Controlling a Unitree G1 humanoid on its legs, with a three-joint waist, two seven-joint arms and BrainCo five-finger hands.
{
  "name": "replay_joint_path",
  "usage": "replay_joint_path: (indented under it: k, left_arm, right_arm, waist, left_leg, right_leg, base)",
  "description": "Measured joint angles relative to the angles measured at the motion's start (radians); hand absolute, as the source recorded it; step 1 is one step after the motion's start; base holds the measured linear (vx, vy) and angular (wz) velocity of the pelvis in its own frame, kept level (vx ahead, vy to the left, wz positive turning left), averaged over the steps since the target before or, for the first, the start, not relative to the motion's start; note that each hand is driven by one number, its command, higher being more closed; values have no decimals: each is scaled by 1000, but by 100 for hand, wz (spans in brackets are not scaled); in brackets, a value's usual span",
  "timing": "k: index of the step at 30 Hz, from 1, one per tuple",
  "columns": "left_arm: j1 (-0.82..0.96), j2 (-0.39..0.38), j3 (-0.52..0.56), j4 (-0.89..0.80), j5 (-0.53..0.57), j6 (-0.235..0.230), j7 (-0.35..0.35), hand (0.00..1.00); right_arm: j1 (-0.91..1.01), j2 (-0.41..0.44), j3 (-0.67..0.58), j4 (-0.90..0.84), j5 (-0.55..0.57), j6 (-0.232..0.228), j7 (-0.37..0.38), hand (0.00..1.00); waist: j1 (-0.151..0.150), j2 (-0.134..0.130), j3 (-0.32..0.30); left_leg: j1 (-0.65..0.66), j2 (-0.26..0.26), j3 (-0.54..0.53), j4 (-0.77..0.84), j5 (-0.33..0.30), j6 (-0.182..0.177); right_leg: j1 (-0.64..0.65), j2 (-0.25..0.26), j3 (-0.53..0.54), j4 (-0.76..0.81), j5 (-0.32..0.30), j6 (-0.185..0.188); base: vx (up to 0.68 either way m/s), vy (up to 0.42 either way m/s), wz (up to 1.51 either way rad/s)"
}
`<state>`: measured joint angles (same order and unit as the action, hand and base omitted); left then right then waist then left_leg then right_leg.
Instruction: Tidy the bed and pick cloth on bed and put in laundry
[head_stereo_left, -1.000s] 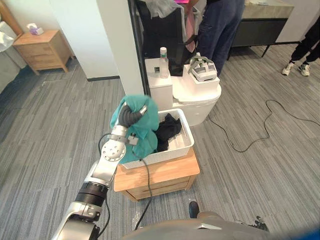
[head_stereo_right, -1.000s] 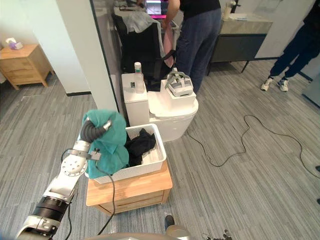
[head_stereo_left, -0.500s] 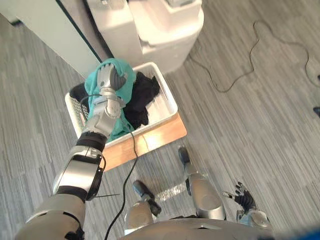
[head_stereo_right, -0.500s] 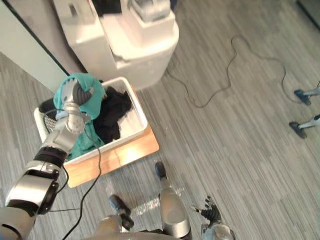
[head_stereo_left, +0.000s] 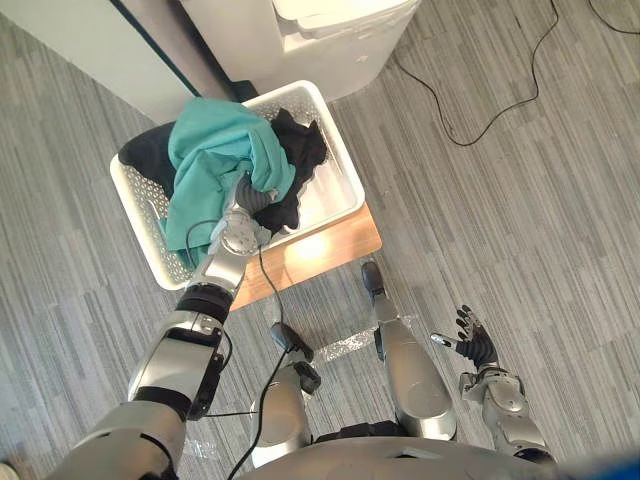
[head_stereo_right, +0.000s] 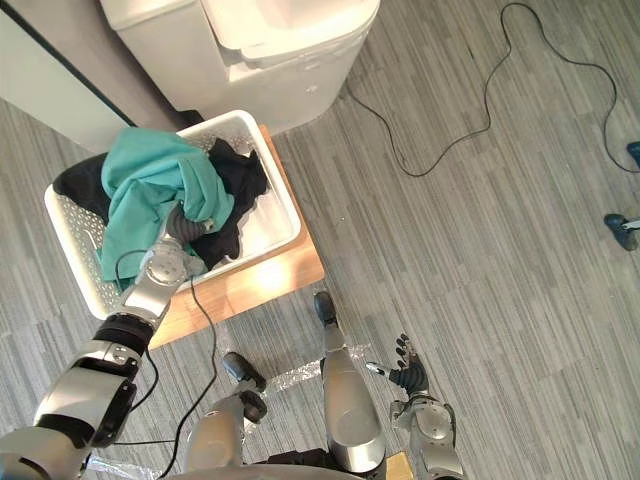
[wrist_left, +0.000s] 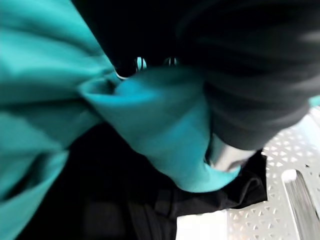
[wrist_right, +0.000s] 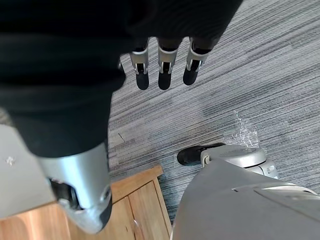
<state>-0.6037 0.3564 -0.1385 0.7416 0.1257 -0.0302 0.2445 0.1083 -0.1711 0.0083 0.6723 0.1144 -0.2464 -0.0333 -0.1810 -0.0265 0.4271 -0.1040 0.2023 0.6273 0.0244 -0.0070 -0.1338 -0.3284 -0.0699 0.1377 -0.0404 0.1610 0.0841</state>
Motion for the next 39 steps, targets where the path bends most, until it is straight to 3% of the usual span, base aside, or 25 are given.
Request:
replay_joint_path:
  k: [6, 10, 13, 20, 24, 27, 30, 33, 37, 39]
  left_arm:
    - [53, -2, 36, -14, -28, -64, -12, 0]
    - [101, 12, 43, -86, -74, -72, -76, 0]
    - [162, 25, 51, -164, -143, -73, -149, 0]
    - [459, 9, 71, -365, -260, -74, -298, 0]
    - [626, -88, 97, -476, -430, -69, -341, 0]
    - [726, -145, 96, -491, -459, -63, -353, 0]
    - [826, -177, 96, -471, -491, -35, -355, 0]
    - [870, -201, 102, -312, -486, -17, -355, 0]
    - [912, -237, 146, -85, -422, -37, -342, 0]
    - [935, -255, 182, 42, -361, -72, -330, 0]
  right_arm:
    - [0, -1, 3, 2, -1, 20, -22, 0]
    - [4, -1, 2, 0, -4, 22, -42, 0]
    - [11, -1, 2, -10, -22, 47, -55, 0]
    - [110, 5, 1, -36, -78, 94, -68, 0]
    - [163, 16, -5, -64, -98, 101, -84, 0]
    - [174, 33, -16, -69, -98, 99, -88, 0]
    - [182, 67, -19, -69, -85, 97, -81, 0]
    - [185, 85, -15, -42, -86, 98, -59, 0]
    - [150, 92, -48, 74, -80, 58, -51, 0]
    - [143, 94, -78, 146, -59, 37, -63, 0]
  waist:
    - [-7, 5, 1]
    - [-4, 12, -2]
    - [3, 31, -24]
    - [18, 67, -191]
    - [34, 71, -256]
    - [39, 68, -290]
    - [63, 54, -303]
    - [86, 46, -324]
    - [95, 43, -337]
    - [106, 40, -346]
  left_leg:
    - [40, -3, -37, -2, 0, 2]
    - [69, -10, -62, -5, 2, 7]
    - [95, -18, -77, -16, 2, 8]
    - [204, -24, -118, -62, -3, 2]
    - [237, -44, -145, -97, -2, 5]
    - [250, -53, -152, -116, 6, 12]
    - [282, -54, -172, -122, 7, 12]
    - [301, -54, -178, -122, 3, 11]
    - [341, -54, -193, -122, -5, 9]
    - [348, -53, -198, -127, -6, 8]
  right_leg:
    - [66, -10, -33, -15, -11, 4]
    - [106, -18, -59, -18, -12, 6]
    - [141, -21, -82, -18, -20, 9]
    - [269, -20, -136, -18, -76, 7]
    - [303, -36, -157, -16, -99, 13]
    - [312, -43, -173, -14, -105, 15]
    - [351, -44, -187, -15, -112, 17]
    - [380, -48, -202, -16, -121, 20]
    - [429, -49, -217, -22, -130, 22]
    - [442, -52, -238, -27, -136, 20]
  base:
    - [-16, -14, 17]
    - [27, 4, 17]
    - [45, 22, 20]
    - [48, 6, 22]
    - [-7, 18, 18]
    - [17, 12, 16]
    - [28, -8, 16]
    - [28, -6, 14]
    - [12, -8, 13]
    - [-50, -25, 19]
